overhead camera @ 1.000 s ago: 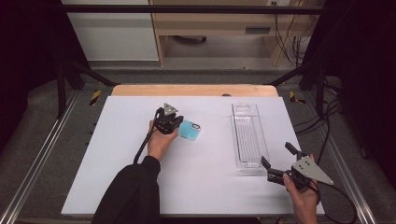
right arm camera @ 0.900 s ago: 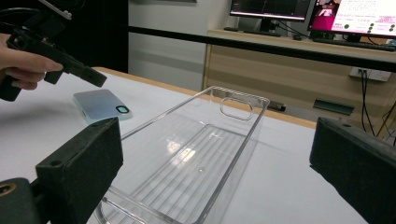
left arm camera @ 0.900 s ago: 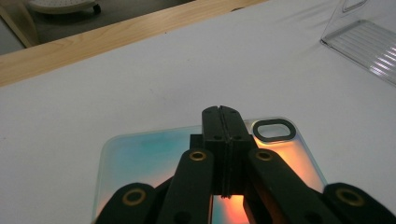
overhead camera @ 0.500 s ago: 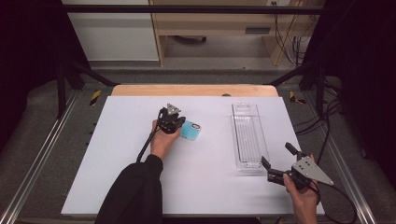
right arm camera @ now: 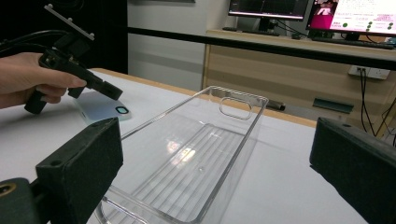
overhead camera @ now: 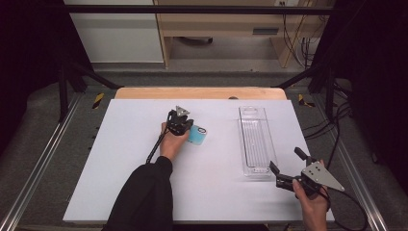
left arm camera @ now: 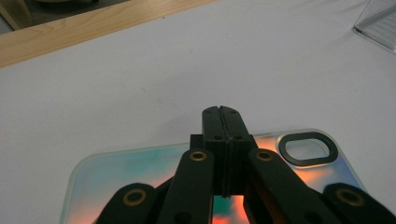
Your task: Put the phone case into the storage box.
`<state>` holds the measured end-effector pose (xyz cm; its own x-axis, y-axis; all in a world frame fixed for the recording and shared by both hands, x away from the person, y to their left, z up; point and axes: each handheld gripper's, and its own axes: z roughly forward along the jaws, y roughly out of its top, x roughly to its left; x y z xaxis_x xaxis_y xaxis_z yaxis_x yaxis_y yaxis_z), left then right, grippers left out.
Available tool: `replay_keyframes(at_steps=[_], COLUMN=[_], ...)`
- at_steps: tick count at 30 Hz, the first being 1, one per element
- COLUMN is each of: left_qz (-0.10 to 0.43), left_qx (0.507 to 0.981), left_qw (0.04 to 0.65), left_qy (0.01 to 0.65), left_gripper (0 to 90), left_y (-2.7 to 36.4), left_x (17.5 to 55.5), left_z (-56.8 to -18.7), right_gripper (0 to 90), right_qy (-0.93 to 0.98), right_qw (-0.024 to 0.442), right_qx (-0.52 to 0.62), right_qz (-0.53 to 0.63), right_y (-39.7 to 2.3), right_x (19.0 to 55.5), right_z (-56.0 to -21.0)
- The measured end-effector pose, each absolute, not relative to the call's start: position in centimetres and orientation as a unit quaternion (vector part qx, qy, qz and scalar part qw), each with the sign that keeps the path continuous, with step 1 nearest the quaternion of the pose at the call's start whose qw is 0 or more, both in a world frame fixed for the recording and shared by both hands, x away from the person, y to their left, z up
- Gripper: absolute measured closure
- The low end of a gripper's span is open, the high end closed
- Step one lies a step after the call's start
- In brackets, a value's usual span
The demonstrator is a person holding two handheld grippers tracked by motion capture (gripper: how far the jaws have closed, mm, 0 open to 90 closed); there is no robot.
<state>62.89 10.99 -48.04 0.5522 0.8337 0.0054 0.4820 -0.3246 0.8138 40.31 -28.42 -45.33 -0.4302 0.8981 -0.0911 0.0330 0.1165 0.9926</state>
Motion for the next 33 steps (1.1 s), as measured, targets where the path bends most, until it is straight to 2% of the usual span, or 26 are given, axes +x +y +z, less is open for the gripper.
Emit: replay_keyframes(at_steps=[12, 33], left_qz=[0.224, 0.198], left_qx=[0.795, 0.790], left_qw=[0.381, 0.382], left_qy=[0.415, 0.438], left_gripper=[90.0, 90.0], left_y=[9.9, 11.1], left_x=[63.8, 64.3], left_z=[-48.2, -48.1], right_gripper=[3.1, 3.1], right_qy=[0.640, 0.644], right_qw=[0.389, 0.387], right_qx=[0.365, 0.366], right_qz=[0.553, 0.549], right_y=[-28.3, -28.3], right_x=[40.3, 40.4], right_z=[-45.3, -45.4])
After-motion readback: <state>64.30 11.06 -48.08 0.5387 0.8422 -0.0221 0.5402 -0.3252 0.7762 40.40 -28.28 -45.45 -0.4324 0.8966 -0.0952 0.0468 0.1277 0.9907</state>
